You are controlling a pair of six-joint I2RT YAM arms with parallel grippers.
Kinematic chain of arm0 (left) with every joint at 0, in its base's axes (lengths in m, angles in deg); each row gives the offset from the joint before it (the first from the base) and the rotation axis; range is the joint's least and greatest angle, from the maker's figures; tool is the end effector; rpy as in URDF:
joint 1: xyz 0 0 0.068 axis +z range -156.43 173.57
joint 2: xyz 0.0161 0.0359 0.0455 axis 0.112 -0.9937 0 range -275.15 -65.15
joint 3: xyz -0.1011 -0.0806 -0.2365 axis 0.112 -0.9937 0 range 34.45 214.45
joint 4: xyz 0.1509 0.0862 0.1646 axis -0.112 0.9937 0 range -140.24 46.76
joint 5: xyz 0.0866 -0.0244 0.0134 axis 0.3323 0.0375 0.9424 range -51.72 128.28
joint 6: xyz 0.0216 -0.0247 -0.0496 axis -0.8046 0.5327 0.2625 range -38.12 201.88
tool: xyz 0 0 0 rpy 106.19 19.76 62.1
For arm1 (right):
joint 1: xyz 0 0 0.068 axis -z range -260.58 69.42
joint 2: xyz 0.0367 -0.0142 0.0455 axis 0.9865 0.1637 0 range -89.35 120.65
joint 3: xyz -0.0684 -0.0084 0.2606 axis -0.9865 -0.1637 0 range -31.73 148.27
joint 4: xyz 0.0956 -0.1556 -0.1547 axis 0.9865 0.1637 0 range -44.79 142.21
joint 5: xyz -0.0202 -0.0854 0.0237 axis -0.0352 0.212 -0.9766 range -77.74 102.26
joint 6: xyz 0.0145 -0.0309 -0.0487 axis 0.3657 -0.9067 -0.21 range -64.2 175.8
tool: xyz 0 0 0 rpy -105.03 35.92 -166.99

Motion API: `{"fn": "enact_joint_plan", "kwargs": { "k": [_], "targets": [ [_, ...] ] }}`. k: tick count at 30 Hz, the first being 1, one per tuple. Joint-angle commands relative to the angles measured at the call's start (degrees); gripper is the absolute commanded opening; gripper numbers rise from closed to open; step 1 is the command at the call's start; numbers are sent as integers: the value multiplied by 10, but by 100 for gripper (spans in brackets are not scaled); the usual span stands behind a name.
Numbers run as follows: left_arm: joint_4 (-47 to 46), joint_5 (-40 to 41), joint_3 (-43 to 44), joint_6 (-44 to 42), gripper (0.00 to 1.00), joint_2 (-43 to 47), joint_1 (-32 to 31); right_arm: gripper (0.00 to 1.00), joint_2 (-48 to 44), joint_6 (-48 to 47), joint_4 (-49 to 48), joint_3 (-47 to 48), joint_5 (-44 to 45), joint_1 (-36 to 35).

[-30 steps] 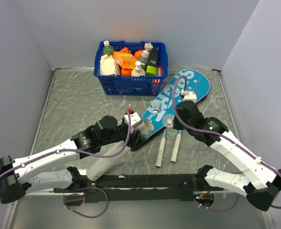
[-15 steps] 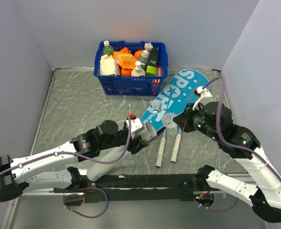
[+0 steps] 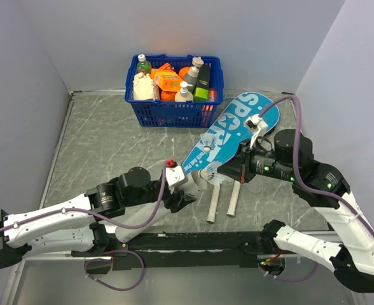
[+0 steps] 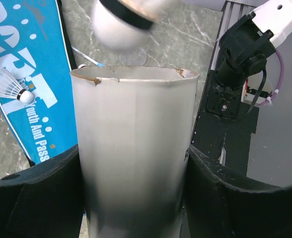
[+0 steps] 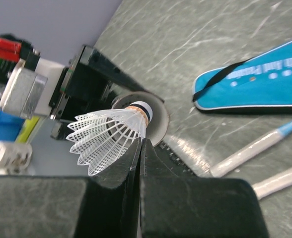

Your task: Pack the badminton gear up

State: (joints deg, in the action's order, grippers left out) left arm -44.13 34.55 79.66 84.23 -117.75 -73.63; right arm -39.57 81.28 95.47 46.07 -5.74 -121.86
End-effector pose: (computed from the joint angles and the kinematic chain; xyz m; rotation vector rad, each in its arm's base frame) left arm 0.0760 -0.1884 0.3242 1.0618 1.5804 -0.9066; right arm 0.0856 0.0930 0.4258 -0.5065 2.0355 1.0463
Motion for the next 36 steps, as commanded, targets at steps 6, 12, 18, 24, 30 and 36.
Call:
{"fn": "enact_joint_plan", "kwargs": {
  "k": [6, 12, 18, 24, 30, 36],
  "targets": [
    [10, 24, -2, -5, 1, 36, -17, 0, 29, -16, 13, 21, -131, -1],
    [10, 26, -1, -4, 1, 45, -23, 0, 67, -17, 7, 18, -159, -1],
    [6, 25, -1, -3, 1, 53, -26, 0, 107, -17, -4, 22, -168, -3],
    [5, 23, 1, -4, 1, 55, -27, 0, 145, -13, -17, 28, -166, -22],
    [3, 28, 1, -3, 1, 57, -27, 0, 178, -14, -19, 41, -144, -62],
    [-1, 36, 1, -3, 1, 59, -27, 0, 208, -7, -37, 21, -127, -96]
  ]
}}
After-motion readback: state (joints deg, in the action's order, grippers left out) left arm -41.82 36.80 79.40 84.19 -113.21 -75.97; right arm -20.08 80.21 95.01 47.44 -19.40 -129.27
